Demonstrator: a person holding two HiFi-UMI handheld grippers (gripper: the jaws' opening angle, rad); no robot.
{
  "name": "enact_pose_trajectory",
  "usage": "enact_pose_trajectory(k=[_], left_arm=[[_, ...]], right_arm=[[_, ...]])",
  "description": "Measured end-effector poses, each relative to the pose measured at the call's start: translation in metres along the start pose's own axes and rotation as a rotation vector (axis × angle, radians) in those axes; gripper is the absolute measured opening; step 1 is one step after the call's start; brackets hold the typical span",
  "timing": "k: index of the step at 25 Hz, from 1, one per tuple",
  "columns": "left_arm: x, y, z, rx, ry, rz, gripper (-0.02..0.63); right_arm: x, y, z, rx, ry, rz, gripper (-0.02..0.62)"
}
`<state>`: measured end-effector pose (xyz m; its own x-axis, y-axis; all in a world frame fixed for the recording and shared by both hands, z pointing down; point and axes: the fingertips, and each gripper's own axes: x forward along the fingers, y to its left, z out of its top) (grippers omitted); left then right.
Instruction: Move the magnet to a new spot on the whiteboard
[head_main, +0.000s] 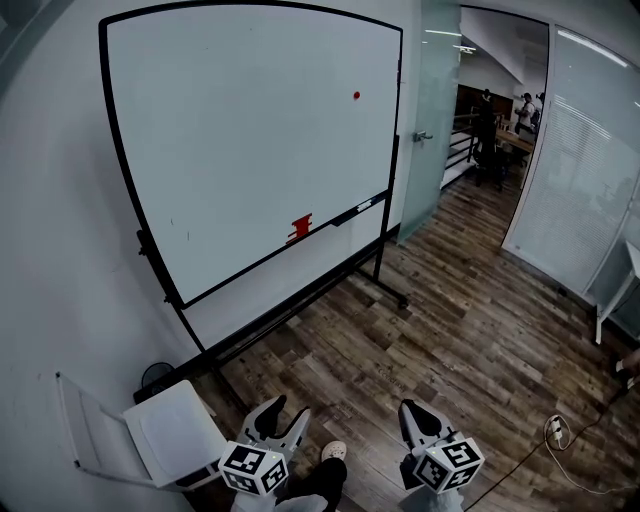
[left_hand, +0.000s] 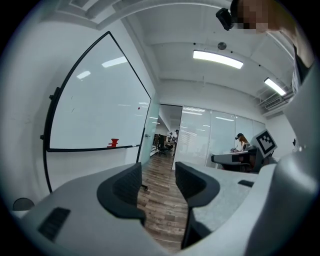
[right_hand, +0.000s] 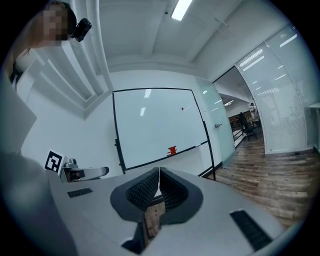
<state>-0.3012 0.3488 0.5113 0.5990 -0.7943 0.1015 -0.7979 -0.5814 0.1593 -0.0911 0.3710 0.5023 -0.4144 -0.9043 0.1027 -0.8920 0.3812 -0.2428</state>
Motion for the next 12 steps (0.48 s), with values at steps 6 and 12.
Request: enact_pose_trajectory(k=[6, 12], left_arm=[[0.059, 0.029, 0.020, 0.008, 0.006, -0.019, 0.207], [0.126, 0.064, 0.048, 0.041, 0.000, -0.024, 0.207]], right_arm=[[0.050, -0.034, 0.023, 0.007, -0.005, -0.021, 0.029], [0.109, -0.072, 0.055, -0.006, -0.023, -0.039, 0.029]])
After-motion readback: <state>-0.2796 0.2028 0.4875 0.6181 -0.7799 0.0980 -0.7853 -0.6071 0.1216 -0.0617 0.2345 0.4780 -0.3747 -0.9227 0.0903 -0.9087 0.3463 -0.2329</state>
